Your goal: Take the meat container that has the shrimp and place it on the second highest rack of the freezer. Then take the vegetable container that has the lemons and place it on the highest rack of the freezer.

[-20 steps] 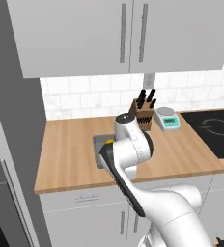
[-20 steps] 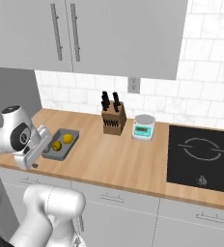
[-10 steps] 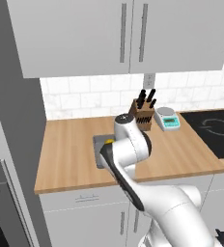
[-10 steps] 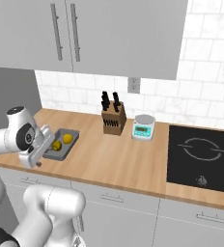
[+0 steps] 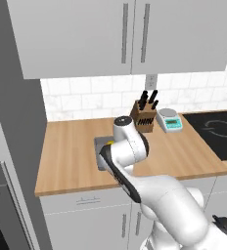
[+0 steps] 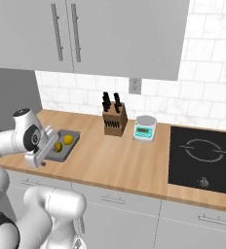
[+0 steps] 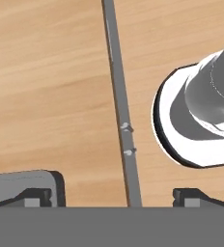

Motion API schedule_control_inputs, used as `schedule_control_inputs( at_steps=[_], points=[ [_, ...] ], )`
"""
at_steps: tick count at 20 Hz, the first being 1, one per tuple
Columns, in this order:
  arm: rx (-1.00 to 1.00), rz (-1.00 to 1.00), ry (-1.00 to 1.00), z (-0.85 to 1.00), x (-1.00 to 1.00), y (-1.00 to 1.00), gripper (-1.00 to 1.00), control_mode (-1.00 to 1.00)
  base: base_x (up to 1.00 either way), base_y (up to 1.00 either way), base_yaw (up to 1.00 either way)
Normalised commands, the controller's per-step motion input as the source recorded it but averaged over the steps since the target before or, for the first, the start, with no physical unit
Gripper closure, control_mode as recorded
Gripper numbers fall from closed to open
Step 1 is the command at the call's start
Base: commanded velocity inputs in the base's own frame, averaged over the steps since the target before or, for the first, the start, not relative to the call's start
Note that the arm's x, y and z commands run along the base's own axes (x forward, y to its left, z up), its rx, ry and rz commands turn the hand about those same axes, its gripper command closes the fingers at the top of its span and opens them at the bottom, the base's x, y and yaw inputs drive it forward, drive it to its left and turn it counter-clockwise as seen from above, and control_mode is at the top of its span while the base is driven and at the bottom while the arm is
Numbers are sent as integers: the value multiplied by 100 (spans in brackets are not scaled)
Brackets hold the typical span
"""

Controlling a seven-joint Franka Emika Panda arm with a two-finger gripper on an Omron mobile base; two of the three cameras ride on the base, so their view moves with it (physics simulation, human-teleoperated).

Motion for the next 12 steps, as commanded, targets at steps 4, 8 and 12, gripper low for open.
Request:
schedule_control_inputs(
  at_steps=[4,8,12],
  points=[
    [0,0,0,-23,29,13,-100,-100,0,0,0],
    [0,0,0,-22,34,9,-100,-100,0,0,0],
    [0,0,0,-19,30,6,-100,-100,0,0,0]
  ],
)
